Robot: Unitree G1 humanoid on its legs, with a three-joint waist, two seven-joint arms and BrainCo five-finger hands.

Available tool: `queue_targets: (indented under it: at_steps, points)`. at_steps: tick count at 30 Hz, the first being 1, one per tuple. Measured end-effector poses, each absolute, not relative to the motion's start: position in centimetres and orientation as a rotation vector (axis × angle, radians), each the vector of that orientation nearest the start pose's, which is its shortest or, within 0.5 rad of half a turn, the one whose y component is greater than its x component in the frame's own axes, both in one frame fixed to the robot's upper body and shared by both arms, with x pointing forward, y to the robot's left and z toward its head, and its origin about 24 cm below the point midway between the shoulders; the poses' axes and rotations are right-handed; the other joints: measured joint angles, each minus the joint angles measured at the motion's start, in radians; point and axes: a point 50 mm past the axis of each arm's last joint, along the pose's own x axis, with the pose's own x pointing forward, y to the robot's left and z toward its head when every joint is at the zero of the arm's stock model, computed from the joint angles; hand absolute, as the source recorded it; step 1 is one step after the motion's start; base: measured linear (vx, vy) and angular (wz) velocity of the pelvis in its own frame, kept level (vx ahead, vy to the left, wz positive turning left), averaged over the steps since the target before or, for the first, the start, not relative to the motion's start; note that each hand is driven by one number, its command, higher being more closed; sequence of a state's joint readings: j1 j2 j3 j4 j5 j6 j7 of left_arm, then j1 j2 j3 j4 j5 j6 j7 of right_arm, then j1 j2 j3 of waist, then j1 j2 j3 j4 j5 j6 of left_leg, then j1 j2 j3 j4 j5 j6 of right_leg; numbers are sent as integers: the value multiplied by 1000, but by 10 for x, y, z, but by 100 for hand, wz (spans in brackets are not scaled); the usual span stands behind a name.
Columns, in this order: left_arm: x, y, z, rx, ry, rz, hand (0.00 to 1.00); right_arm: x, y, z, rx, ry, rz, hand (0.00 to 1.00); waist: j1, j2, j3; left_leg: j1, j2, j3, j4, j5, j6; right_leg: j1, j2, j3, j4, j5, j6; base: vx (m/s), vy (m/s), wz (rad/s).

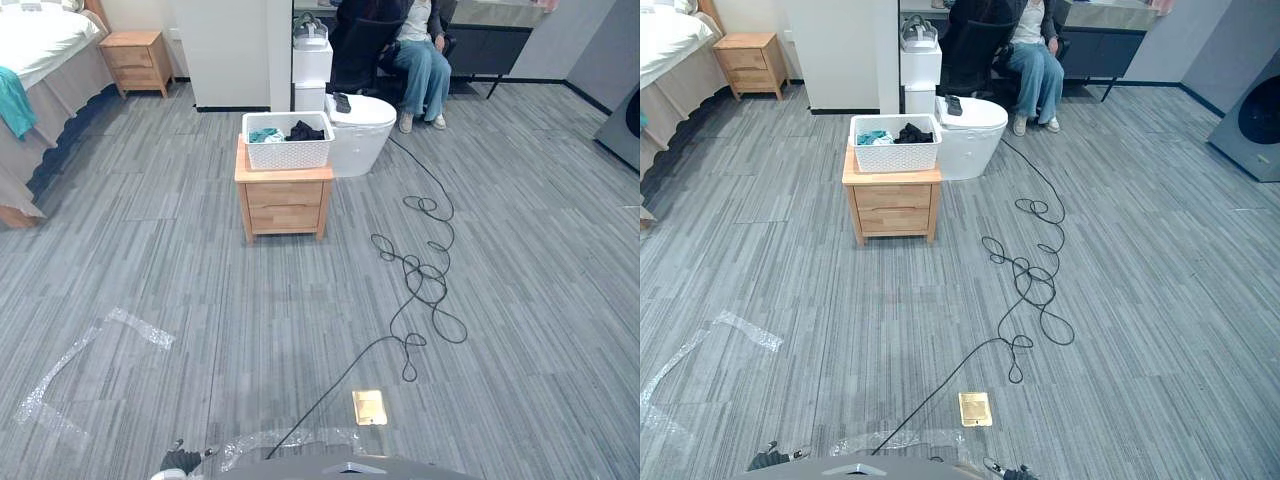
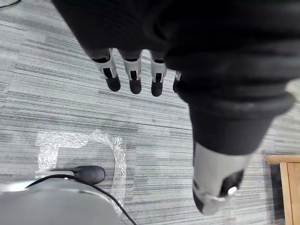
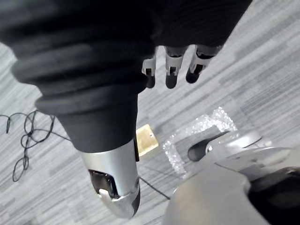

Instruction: Pick up the laundry basket with both hands and put the clothes into the washing machine.

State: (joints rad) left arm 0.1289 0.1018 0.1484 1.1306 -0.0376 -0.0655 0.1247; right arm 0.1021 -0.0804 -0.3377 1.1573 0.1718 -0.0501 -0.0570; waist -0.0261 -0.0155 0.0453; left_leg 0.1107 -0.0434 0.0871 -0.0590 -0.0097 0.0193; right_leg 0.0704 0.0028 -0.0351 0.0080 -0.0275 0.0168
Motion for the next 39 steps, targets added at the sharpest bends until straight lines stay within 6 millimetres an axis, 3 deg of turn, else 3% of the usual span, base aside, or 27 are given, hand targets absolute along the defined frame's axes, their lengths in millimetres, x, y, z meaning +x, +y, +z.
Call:
queue_targets:
  at_steps: [4,39]
  points:
    - [64,213,-166,24,1168,360,0,71,-218,-166,249,1114,-539,0,-1,3,3,14,1,0,-10,0,-1,10,0,-2,-2,-2,3,0,0,0]
    - [63,216,-167,-16,1176,385,0,75,-213,-167,261,1113,-534,0,-7,-11,16,26,1,42,-26,2,-4,33,2,22,-55,22,11,-31,-14,-2]
